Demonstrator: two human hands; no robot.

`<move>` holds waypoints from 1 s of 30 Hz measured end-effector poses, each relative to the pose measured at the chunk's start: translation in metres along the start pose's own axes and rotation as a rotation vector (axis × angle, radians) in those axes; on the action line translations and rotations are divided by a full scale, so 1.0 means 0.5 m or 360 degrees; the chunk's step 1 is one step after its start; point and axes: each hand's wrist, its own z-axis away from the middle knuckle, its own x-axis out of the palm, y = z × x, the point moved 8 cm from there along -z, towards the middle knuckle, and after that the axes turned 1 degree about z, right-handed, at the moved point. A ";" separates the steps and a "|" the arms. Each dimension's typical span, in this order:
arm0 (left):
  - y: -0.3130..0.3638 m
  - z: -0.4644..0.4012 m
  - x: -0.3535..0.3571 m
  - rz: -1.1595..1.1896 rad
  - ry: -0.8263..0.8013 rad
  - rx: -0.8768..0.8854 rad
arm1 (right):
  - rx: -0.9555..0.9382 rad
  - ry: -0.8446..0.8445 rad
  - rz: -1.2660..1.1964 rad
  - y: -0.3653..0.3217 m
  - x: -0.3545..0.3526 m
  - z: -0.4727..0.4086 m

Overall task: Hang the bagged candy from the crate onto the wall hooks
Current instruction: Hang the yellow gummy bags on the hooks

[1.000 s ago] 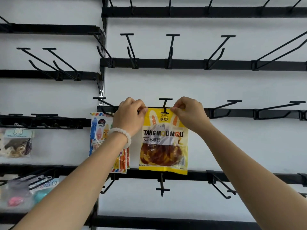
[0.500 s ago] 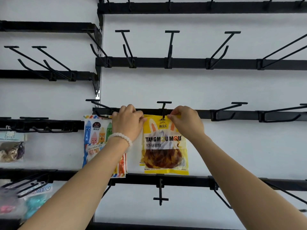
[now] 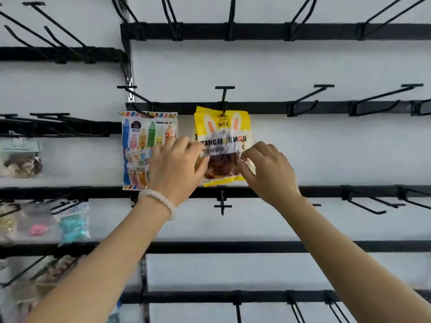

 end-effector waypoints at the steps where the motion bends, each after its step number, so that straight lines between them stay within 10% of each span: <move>1: 0.013 0.030 0.001 0.0031 -0.0046 -0.0003 | -0.0016 -0.0018 0.0011 -0.011 -0.003 0.029; 30: 0.548 1.070 0.189 0.0279 -0.1633 -0.0605 | 0.0263 -0.1419 -0.0107 0.074 0.051 1.163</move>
